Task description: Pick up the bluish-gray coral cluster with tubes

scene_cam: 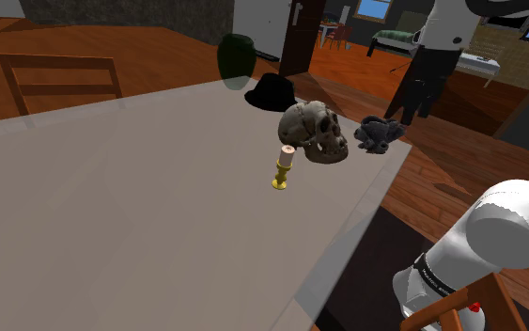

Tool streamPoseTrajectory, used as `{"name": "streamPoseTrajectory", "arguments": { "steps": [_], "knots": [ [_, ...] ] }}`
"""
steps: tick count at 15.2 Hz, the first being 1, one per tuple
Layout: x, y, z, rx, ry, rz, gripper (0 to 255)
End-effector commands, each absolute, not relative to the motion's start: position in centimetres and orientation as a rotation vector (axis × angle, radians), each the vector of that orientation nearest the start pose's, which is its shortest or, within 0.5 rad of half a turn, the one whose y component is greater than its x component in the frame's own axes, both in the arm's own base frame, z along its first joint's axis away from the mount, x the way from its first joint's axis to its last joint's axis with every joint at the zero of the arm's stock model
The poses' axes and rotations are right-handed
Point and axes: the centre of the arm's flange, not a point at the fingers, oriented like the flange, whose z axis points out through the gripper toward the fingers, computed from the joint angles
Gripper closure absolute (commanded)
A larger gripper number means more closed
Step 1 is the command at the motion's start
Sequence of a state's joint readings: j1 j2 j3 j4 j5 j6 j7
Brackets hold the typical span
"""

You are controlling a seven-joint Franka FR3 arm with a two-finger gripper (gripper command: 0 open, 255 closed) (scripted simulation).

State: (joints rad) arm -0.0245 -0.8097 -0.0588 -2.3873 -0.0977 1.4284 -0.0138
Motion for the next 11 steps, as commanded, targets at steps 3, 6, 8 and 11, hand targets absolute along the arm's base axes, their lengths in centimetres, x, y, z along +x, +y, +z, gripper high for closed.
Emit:
{"name": "streamPoseTrajectory", "arguments": {
  "steps": [3,6,8,11],
  "knots": [
    [29.4,-5.4,56.1,-3.217,0.0,0.23,0],
    [31.4,-7.4,54.6,-3.267,-0.135,0.21,0],
    [32.9,-8.7,53.6,-3.296,-0.227,0.196,0],
    [35.2,-10.4,52.3,-3.336,-0.37,0.174,0]
  ]
}}
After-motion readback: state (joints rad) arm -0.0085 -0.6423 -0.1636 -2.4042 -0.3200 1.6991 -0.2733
